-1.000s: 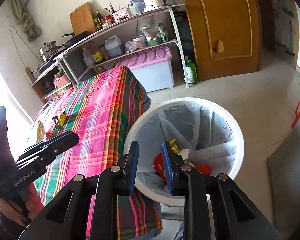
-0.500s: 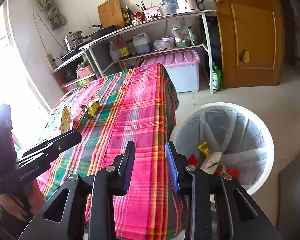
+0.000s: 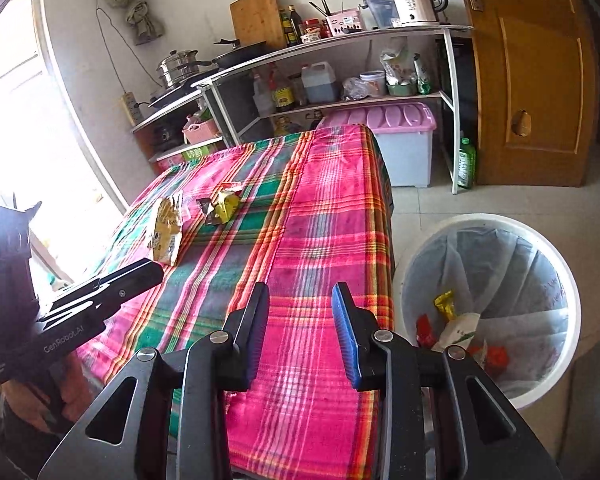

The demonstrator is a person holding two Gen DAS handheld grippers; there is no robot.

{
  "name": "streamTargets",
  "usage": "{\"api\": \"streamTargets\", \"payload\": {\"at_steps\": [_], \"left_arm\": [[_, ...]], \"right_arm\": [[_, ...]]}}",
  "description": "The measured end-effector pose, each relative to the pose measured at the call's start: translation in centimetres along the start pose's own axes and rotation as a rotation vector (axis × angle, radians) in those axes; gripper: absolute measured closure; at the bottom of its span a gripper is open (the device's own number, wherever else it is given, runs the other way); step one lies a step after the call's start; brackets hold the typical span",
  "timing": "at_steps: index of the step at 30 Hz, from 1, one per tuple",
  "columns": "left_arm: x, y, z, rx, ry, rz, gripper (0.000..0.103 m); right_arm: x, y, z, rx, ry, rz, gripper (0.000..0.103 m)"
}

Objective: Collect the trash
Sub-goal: 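Move both tools back over the table toward the yellow chip bag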

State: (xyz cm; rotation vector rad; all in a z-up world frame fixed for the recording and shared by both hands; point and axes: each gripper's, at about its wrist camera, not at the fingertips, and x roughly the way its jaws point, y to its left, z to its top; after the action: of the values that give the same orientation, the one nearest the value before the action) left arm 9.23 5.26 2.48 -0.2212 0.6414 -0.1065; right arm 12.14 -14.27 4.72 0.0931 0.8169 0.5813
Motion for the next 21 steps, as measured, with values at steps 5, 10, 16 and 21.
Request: {"api": "streamTargets", "payload": {"at_steps": [5, 10, 16, 21], "left_arm": [[-0.3, 1.5, -0.2, -0.029, -0.01, 0.035, 0.062], [-0.3, 3.3, -0.1, -0.063, -0.015, 0.074, 0.059], [-0.1, 6.0, 0.3, -0.103, -0.024, 0.127, 0.052], [0.4, 9.1, 0.5, -0.15, -0.029, 0.19, 0.046]], "right_arm": [[0.9, 0.7, 0.3, -0.009, 0.014, 0.025, 0.066], [1.8, 1.5, 0.8, -0.03, 0.023, 0.037, 0.056], [3.1, 2.6, 1.7, -0.06, 0.036, 0.05, 0.056], [4.4, 3.5, 2.3, -0.08, 0.046, 0.055, 0.056]]}}
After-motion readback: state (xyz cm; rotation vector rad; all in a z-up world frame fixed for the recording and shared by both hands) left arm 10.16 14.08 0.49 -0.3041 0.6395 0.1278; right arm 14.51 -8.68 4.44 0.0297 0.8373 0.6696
